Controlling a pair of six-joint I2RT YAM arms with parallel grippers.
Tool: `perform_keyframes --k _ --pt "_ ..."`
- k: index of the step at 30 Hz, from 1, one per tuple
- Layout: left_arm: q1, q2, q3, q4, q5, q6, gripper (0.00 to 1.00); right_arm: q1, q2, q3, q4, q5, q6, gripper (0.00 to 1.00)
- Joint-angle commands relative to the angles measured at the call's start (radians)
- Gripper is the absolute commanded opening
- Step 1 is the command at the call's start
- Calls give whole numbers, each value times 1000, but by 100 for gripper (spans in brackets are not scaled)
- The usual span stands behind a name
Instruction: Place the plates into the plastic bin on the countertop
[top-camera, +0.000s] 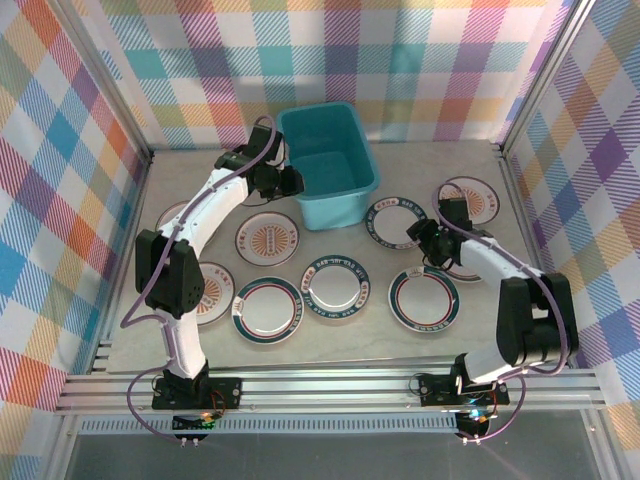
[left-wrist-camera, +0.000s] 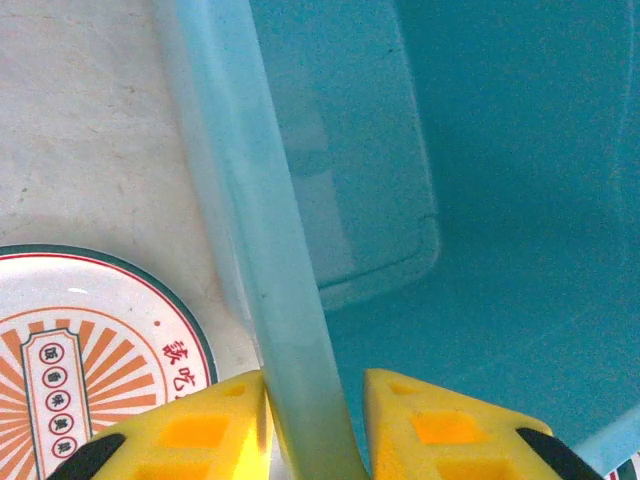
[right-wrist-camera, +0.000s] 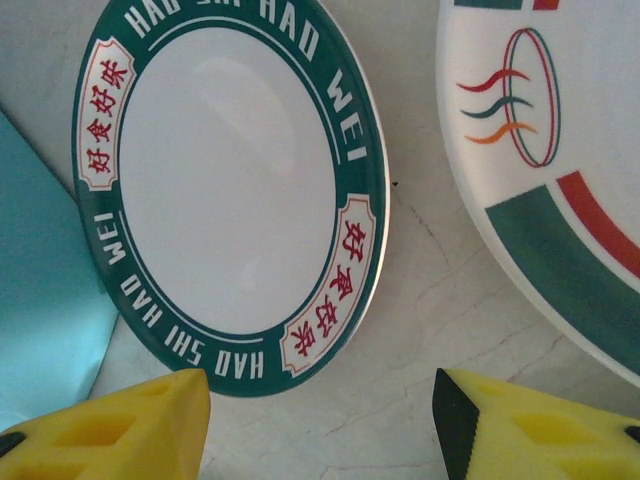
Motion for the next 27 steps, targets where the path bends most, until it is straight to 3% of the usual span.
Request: perform_keyframes --k 1,16,27 --pt "-5 5 39 -38 -4 31 28 3 30 38 9 36 -28 61" --pt "19 -5 36 -60 9 52 21 3 187 113 22 29 -19 59" --pt "30 -6 62 -62 25 55 37 3 260 147 34 34 -3 54"
